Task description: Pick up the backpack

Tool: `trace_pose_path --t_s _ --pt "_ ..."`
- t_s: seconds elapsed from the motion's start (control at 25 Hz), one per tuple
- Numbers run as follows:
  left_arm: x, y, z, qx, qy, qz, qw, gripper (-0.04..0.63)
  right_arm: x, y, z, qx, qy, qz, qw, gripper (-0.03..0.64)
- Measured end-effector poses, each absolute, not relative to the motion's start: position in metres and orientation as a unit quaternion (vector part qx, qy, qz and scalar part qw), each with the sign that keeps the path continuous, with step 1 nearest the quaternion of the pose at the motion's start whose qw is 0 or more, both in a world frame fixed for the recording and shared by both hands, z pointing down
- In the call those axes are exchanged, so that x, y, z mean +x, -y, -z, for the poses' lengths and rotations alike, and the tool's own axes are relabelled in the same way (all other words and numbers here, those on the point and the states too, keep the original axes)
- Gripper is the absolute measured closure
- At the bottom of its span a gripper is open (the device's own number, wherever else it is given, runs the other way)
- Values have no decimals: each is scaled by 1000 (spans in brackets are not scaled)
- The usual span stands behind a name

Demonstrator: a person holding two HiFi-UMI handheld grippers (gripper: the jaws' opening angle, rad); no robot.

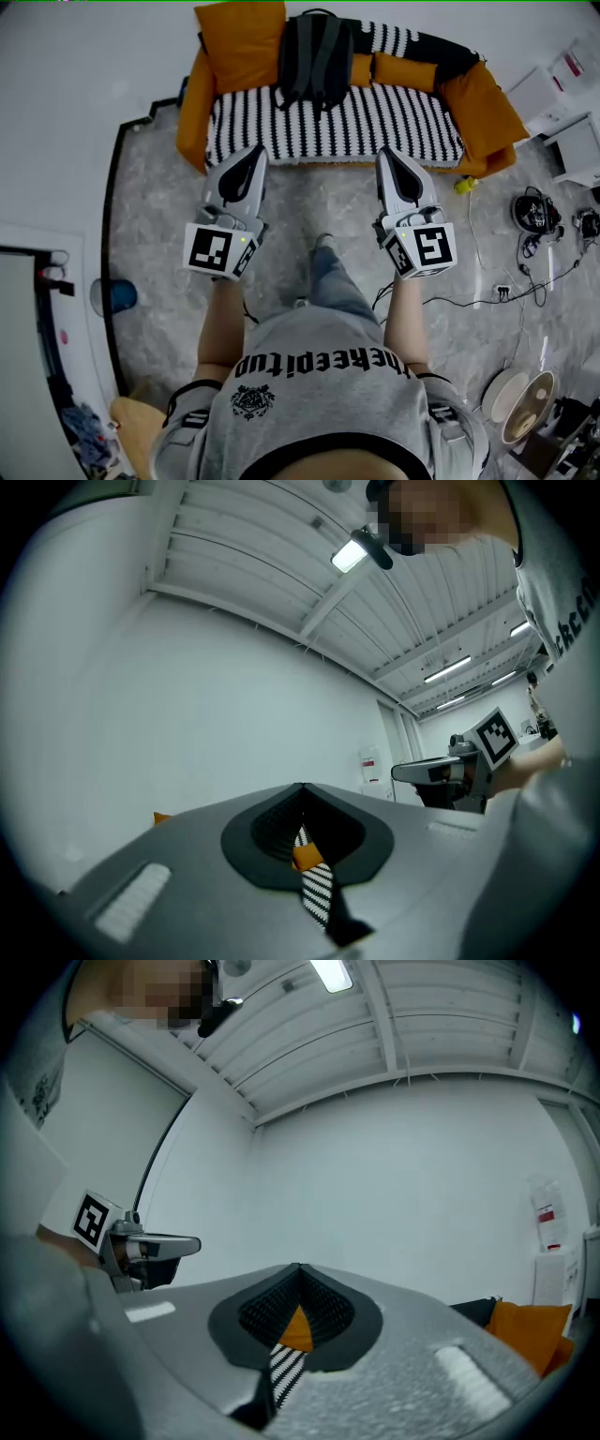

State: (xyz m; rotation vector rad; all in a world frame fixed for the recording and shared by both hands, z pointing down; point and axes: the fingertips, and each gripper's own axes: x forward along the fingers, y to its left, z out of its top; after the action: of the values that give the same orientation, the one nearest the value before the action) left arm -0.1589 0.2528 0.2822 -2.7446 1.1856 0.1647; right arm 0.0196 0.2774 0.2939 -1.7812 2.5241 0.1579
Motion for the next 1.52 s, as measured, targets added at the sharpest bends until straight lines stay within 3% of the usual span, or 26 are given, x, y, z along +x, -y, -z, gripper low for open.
trace_pose_path --t_s 1.0,1.52 --pt "-51 -86 -257 -907 -409 -65 81 583 101 -103 -282 -522 -851 -55 17 615" --pt "-47 -47 -271 -902 -423 -59 69 583 109 -63 -296 -518 -854 -41 22 615"
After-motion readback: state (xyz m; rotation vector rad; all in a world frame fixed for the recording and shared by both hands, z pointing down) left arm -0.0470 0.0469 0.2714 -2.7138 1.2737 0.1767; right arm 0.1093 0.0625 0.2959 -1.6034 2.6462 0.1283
